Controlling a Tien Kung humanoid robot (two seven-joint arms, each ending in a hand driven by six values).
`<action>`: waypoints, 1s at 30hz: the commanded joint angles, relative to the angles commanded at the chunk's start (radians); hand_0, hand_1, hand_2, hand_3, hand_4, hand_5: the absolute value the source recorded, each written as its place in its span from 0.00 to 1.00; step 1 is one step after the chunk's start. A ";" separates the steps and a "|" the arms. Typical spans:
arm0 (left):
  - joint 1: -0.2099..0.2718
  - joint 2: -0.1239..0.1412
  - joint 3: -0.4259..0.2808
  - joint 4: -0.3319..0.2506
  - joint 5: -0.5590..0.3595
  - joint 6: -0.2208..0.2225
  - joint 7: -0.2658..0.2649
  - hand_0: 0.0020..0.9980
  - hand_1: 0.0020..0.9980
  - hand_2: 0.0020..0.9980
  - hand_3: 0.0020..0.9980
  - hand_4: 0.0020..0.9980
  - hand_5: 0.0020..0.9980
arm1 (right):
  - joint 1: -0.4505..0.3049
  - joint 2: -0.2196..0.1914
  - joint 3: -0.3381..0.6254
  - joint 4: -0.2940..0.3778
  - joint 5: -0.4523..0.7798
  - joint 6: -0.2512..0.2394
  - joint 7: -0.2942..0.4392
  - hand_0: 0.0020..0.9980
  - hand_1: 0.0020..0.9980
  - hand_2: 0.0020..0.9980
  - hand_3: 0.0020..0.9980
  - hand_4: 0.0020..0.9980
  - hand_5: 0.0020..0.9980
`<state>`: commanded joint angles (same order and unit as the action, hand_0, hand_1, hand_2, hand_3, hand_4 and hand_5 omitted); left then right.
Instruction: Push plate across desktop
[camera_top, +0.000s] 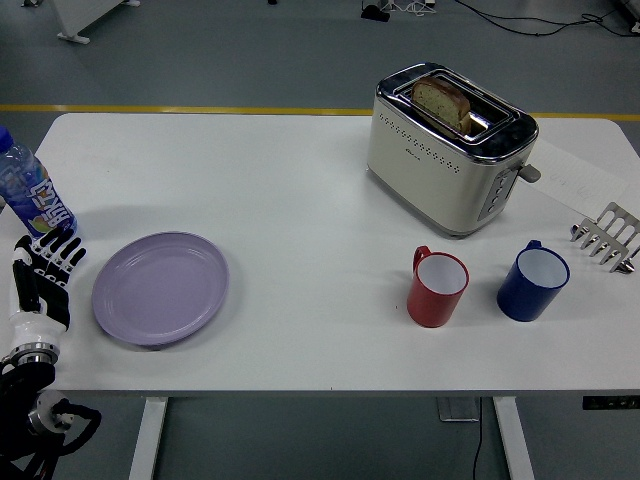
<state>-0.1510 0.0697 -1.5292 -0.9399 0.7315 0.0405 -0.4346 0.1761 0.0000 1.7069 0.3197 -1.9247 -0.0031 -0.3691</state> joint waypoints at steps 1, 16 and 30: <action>-0.002 -0.003 0.003 0.003 -0.002 0.000 -0.001 0.70 0.73 0.70 0.58 0.47 1.00 | 0.000 0.000 -0.001 0.000 0.001 0.000 -0.001 0.57 0.53 0.61 0.58 0.06 0.55; -0.023 -0.007 0.036 0.044 -0.052 -0.020 0.000 0.70 0.73 0.69 0.57 0.45 1.00 | 0.005 0.000 -0.003 0.001 -0.001 -0.002 -0.002 0.57 0.53 0.61 0.58 0.06 0.55; -0.037 -0.004 0.116 0.053 -0.105 -0.015 -0.012 0.69 0.72 0.69 0.57 0.42 1.00 | 0.008 0.000 -0.004 0.002 -0.005 0.001 -0.003 0.57 0.53 0.61 0.58 0.06 0.56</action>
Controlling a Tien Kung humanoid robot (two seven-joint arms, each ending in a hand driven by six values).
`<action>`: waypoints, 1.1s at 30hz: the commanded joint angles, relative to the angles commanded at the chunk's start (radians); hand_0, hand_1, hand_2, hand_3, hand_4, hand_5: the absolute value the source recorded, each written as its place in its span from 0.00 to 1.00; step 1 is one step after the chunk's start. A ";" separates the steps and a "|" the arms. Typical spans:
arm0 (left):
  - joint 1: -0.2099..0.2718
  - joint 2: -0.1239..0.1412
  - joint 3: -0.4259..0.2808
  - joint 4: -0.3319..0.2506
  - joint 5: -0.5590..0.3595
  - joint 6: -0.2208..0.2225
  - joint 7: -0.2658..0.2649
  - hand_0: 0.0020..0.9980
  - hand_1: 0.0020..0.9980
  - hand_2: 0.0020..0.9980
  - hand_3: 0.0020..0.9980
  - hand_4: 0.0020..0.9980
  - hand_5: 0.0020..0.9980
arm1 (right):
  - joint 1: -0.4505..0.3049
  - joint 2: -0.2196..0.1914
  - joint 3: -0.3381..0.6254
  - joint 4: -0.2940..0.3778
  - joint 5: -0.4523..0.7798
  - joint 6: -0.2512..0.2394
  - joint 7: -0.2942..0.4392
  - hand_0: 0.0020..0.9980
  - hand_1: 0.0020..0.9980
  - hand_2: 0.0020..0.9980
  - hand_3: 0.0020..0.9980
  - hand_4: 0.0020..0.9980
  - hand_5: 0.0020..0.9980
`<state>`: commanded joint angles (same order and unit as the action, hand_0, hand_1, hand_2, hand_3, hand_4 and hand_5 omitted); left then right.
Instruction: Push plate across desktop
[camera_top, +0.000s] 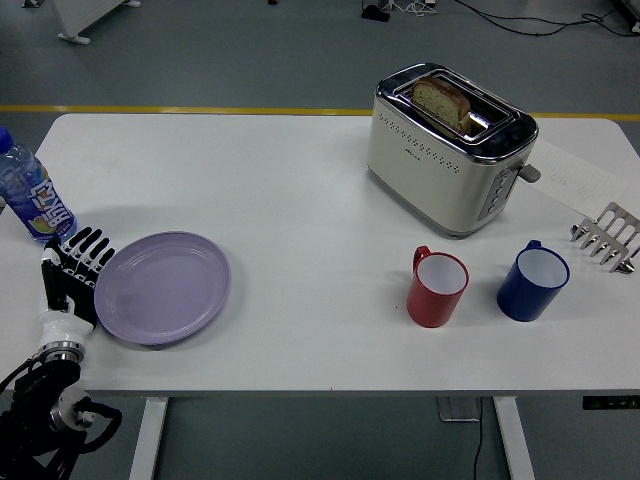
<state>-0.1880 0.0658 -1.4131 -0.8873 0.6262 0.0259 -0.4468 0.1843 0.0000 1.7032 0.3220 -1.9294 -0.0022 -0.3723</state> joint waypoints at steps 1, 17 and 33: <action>-0.001 0.000 0.006 0.000 -0.005 0.001 -0.001 0.69 0.72 0.69 0.57 0.42 1.00 | 0.000 0.000 0.000 0.000 -0.001 0.000 0.000 0.57 0.53 0.61 0.58 0.06 0.56; -0.032 0.038 0.187 -0.011 -0.147 0.075 -0.077 0.68 0.72 0.68 0.56 0.41 1.00 | 0.013 0.000 0.007 0.002 -0.019 0.005 -0.002 0.56 0.53 0.61 0.57 0.06 0.56; -0.080 0.065 0.388 -0.036 -0.250 0.125 -0.122 0.68 0.72 0.68 0.56 0.41 1.00 | 0.024 0.000 0.018 0.003 -0.041 0.013 -0.001 0.56 0.52 0.61 0.57 0.06 0.55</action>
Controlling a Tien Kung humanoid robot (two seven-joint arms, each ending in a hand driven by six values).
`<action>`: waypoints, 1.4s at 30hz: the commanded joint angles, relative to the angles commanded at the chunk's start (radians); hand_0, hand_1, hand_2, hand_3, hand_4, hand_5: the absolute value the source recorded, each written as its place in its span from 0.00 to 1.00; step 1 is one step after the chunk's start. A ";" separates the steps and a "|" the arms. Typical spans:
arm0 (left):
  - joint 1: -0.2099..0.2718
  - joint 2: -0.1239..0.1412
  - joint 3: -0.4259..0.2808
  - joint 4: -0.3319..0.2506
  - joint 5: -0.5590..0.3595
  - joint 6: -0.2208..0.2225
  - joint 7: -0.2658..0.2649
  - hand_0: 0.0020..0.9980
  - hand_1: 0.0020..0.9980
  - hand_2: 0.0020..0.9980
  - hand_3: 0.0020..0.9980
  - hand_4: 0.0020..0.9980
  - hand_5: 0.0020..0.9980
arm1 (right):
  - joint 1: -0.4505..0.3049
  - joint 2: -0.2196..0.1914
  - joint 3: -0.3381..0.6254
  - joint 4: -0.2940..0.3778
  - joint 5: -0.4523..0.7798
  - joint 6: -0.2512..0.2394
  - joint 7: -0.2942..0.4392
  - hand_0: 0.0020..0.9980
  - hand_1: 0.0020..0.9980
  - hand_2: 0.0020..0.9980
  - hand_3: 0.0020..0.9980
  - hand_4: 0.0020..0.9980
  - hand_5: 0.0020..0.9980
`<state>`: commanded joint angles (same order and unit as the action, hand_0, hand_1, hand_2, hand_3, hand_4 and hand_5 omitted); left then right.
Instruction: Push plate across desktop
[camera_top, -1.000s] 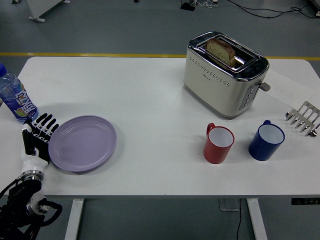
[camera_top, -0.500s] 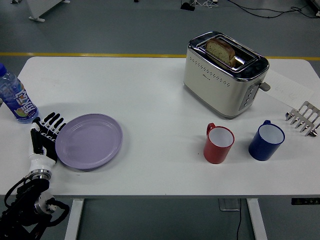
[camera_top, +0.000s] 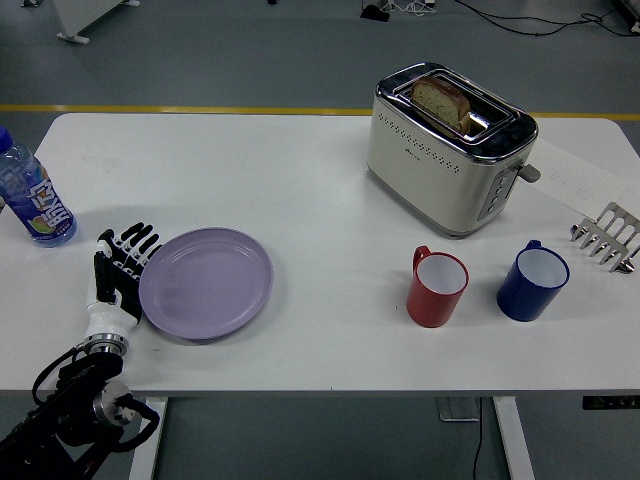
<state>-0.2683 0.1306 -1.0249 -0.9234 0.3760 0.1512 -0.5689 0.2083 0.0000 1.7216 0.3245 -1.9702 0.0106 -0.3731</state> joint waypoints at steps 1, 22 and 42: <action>-0.002 0.001 0.010 -0.002 -0.004 0.002 -0.002 0.68 0.72 0.68 0.56 0.41 1.00 | 0.000 0.000 0.001 0.000 -0.002 0.001 0.000 0.56 0.52 0.61 0.57 0.06 0.55; -0.076 0.009 0.242 -0.017 -0.085 0.015 -0.018 0.68 0.72 0.69 0.56 0.41 1.00 | 0.008 0.000 0.014 0.001 -0.030 0.011 0.003 0.56 0.52 0.61 0.57 0.06 0.55; -0.157 -0.019 0.408 -0.014 -0.131 0.013 -0.024 0.68 0.72 0.69 0.56 0.41 1.00 | 0.008 0.000 0.022 0.001 -0.045 0.016 0.009 0.56 0.52 0.61 0.57 0.06 0.55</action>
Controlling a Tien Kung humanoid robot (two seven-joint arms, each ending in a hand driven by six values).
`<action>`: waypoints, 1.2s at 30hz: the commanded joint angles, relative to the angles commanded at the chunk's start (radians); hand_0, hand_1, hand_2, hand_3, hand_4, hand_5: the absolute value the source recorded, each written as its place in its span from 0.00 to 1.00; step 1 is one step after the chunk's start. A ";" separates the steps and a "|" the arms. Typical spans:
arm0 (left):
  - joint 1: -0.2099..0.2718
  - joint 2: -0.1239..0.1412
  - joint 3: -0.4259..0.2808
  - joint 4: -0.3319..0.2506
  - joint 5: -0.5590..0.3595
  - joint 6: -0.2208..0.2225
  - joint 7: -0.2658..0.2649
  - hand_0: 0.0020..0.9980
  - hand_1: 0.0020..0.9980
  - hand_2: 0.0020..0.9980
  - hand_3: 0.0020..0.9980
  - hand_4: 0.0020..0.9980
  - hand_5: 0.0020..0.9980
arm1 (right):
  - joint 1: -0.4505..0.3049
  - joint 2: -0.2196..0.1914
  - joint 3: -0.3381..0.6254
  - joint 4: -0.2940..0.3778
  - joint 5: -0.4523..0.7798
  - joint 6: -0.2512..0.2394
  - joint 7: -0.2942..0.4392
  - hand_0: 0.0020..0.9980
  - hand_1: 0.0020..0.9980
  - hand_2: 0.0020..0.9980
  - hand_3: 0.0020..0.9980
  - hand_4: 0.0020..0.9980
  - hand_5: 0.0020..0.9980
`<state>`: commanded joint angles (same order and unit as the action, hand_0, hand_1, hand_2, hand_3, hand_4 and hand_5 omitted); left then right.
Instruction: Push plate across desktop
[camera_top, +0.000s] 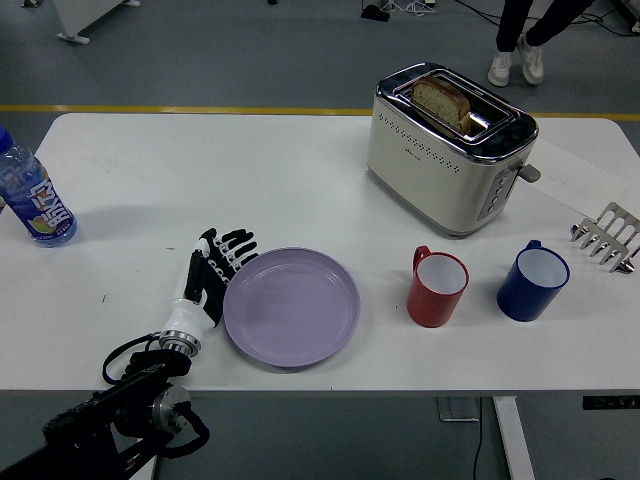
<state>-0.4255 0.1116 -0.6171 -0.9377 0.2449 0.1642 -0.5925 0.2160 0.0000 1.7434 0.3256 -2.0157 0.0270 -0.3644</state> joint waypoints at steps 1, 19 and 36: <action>-0.003 -0.002 0.004 0.000 -0.001 0.000 0.000 0.68 0.72 0.69 0.56 0.41 1.00 | 0.000 0.000 0.001 0.000 -0.001 0.000 0.000 0.56 0.52 0.61 0.57 0.06 0.55; -0.015 -0.025 0.027 0.002 0.000 0.002 0.001 0.68 0.72 0.69 0.56 0.41 1.00 | -0.012 0.000 0.002 0.002 -0.006 0.003 -0.001 0.56 0.53 0.61 0.58 0.06 0.56; 0.031 -0.020 -0.181 0.003 0.099 0.021 0.026 0.68 0.72 0.69 0.56 0.41 1.00 | -0.009 0.000 0.000 0.001 -0.002 0.001 -0.001 0.57 0.53 0.61 0.58 0.07 0.57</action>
<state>-0.3947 0.0914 -0.7978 -0.9343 0.3437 0.1851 -0.5663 0.2069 0.0000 1.7432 0.3265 -2.0181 0.0285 -0.3652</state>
